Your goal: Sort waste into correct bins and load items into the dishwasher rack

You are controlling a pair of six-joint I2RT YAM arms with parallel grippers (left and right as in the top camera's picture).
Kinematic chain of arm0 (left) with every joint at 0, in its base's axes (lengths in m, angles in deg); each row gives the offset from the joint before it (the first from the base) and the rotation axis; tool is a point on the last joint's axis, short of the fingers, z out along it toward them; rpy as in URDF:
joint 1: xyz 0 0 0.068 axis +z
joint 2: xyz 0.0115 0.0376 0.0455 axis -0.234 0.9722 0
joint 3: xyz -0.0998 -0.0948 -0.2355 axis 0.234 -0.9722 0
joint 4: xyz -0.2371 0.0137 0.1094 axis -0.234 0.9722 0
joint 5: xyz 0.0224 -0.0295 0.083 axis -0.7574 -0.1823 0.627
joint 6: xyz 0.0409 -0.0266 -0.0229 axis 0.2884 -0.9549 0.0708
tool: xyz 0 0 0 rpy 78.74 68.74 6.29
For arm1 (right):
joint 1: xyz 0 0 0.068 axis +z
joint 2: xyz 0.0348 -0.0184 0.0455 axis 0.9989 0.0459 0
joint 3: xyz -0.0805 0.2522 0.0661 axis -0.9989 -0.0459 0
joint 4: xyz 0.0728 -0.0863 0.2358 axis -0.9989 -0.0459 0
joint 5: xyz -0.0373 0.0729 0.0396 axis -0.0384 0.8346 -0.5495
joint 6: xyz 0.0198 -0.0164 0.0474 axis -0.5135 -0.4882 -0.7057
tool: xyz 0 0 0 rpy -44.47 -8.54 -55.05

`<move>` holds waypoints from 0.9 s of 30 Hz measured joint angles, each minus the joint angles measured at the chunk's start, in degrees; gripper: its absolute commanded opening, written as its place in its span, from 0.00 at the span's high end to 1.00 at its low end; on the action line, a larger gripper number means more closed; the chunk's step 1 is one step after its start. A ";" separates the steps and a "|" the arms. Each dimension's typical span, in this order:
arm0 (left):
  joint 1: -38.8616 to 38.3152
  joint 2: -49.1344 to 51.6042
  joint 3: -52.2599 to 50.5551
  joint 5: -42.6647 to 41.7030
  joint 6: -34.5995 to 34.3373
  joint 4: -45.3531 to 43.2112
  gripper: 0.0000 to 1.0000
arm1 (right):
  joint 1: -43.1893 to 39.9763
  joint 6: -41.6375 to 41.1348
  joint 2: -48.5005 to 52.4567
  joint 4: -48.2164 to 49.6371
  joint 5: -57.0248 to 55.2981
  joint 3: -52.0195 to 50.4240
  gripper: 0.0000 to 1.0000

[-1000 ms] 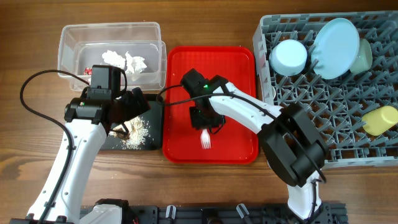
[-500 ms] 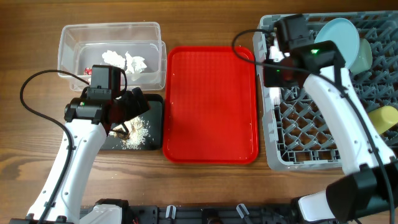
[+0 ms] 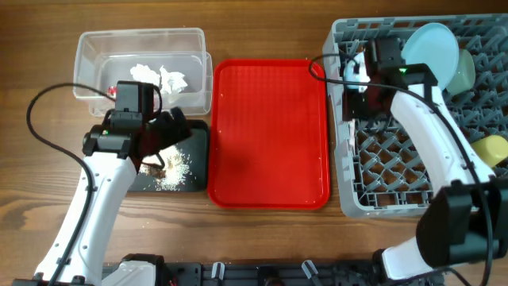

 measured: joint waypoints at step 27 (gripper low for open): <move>-4.39 -44.48 -14.86 -2.47 5.64 8.09 0.00 | -4.70 -3.54 -56.02 10.05 15.45 -35.56 0.00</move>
